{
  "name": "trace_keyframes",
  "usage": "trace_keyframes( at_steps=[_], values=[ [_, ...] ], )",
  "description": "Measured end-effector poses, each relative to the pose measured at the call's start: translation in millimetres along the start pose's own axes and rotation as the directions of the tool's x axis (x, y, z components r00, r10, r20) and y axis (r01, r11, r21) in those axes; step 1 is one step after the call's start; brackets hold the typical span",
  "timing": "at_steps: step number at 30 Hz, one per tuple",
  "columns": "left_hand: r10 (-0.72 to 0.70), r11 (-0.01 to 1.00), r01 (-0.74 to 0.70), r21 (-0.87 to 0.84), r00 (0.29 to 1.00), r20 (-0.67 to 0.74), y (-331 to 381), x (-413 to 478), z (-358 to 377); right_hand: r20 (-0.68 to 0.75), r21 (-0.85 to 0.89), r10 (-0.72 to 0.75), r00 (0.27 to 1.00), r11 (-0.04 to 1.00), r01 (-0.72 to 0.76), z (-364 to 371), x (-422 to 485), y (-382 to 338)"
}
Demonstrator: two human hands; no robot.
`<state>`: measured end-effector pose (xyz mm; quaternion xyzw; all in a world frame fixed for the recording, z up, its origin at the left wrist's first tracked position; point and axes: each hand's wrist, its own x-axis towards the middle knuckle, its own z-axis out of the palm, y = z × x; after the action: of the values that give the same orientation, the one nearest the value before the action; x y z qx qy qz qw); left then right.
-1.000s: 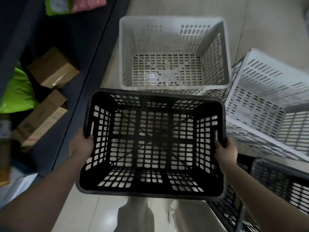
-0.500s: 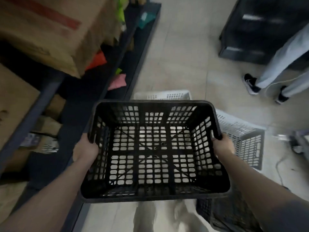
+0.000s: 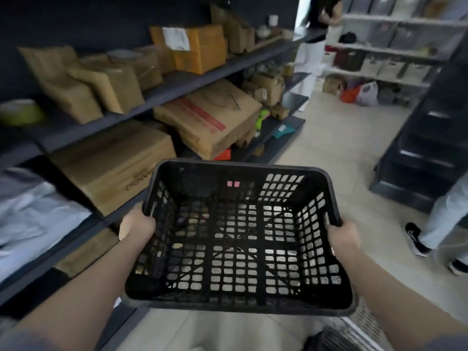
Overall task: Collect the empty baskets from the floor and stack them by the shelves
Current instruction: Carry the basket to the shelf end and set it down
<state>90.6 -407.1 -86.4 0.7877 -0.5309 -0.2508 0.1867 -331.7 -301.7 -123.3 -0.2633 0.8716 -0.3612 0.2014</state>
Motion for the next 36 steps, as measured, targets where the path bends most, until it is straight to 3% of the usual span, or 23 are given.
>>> trace_keyframes(
  at_steps=[9, 18, 27, 36],
  values=[
    [-0.215, 0.977, 0.213, -0.031, 0.958, -0.188, -160.4, -98.8, -121.3, 0.216, 0.015, -0.151, 0.965, 0.988, 0.152, 31.4, -132.2, -60.3],
    [-0.504, 0.863, 0.461, -0.208, 0.816, -0.282, -397.4, -270.9, -244.6, 0.483, 0.027, -0.344, 0.805, 0.925, 0.379, 110.7, -370.0, -65.1],
    [-0.727, 0.686, 0.658, -0.31, 0.623, -0.289, -610.1, -431.2, -308.9, 0.678, -0.008, -0.366, 0.638, 0.863, 0.505, 181.3, -609.3, -19.5],
    [-0.866, 0.499, 0.733, -0.462, 0.439, -0.239, -758.4, -473.6, -282.8, 0.807, -0.145, -0.217, 0.549, 0.829, 0.541, 292.7, -708.0, 23.5]
  ],
)
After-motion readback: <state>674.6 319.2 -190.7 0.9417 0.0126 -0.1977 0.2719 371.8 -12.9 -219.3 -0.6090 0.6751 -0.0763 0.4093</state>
